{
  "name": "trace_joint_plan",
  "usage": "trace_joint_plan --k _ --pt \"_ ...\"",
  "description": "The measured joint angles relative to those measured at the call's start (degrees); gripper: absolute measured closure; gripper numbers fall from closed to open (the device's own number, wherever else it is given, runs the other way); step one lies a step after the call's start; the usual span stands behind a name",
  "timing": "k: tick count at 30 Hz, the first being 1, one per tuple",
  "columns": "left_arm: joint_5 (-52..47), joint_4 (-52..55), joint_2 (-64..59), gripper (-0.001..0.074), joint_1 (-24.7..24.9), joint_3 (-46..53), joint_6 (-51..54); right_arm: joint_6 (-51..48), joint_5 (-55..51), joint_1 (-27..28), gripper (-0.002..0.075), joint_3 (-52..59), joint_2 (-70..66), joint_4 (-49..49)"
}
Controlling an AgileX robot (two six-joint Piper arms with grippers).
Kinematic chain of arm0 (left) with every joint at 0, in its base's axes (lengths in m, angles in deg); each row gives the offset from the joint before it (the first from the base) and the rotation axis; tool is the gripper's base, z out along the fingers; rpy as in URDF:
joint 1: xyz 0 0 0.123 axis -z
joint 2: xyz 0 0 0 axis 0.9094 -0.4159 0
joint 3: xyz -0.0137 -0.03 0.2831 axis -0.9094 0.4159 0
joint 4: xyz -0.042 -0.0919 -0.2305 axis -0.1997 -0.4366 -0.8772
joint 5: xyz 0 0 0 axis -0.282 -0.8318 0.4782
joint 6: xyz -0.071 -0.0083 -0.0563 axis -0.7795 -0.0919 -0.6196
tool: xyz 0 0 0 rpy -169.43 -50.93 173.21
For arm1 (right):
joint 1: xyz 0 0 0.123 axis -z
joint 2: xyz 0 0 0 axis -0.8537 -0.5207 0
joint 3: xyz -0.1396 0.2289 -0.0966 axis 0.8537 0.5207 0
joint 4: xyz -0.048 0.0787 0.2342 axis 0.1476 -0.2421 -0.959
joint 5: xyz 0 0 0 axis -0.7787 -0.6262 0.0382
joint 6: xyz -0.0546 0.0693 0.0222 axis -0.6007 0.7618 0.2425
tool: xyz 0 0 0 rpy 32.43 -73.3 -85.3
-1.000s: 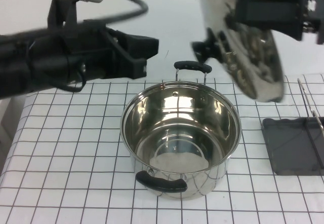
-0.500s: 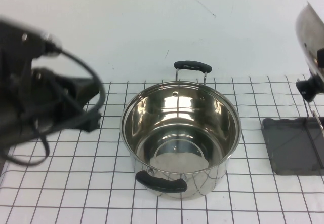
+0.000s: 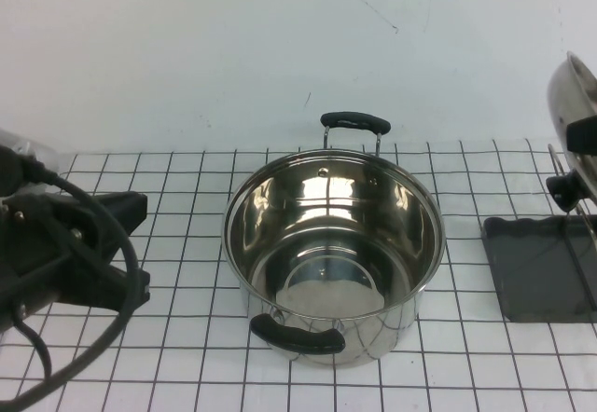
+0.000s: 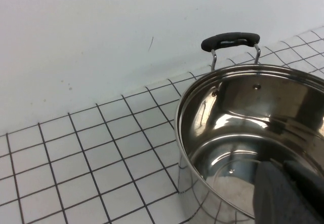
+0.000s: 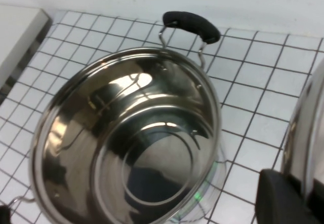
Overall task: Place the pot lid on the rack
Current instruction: Place the pot lid on the pot rack
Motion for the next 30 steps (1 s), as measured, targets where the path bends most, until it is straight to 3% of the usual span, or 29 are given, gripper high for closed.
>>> trace_joint_plan --k 30 --pt "3.5 -0.3 0.1 0.0737 0.0 0.1 0.0 -1.5 6.3 0.1 0.0714 0.0 -8.0 -3.4"
